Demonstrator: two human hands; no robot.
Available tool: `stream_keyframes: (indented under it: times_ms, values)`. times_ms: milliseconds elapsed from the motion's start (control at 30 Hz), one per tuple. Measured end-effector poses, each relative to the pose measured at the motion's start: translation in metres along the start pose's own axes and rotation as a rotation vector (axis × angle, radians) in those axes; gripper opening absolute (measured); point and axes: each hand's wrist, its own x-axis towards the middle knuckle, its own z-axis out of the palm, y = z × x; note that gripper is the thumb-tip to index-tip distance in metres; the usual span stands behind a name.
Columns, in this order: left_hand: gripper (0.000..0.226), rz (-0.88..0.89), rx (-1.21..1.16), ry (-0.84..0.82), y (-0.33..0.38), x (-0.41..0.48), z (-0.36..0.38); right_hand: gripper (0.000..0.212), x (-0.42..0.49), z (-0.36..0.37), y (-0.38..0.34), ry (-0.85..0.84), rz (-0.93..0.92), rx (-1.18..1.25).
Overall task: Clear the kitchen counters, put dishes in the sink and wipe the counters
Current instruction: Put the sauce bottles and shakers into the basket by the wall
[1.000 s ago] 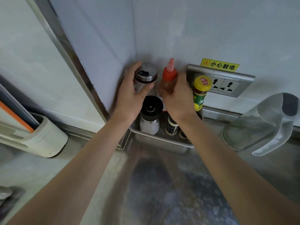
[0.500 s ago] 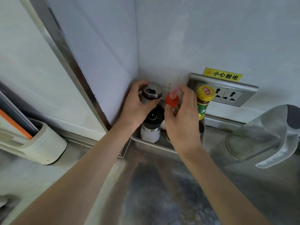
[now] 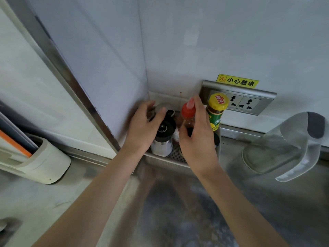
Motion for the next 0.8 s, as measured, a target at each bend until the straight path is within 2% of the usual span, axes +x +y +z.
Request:
stream_keyframes:
  times_ms: [167,333,433,500,567,700,800]
  values:
    - [0.075,0.124,0.292,-0.082,-0.011,-0.039,-0.002,0.08,-0.019,-0.007,0.005,-0.012,0.043,0.041]
    - [0.079,0.181,0.534,-0.004,-0.023,-0.046,0.003,0.061,-0.048,-0.008,0.013,0.051,0.01,-0.021]
    - [0.079,0.213,0.529,0.007,-0.026,-0.047,0.004,0.05,-0.055,-0.005,0.024,0.123,-0.083,-0.227]
    - [0.079,0.214,0.517,0.038,-0.026,-0.048,0.001,0.048,-0.055,-0.002,0.035,0.127,-0.161,-0.462]
    - [0.079,0.213,0.522,0.04,-0.025,-0.047,-0.001,0.048,-0.052,0.0,0.045,0.116,-0.216,-0.599]
    - [0.079,0.195,0.483,-0.008,-0.023,-0.046,-0.003,0.05,-0.047,0.0,0.053,0.131,-0.252,-0.607]
    - [0.084,0.171,0.473,-0.002,-0.022,-0.051,-0.002,0.051,-0.045,0.004,0.047,0.09,-0.202,-0.532]
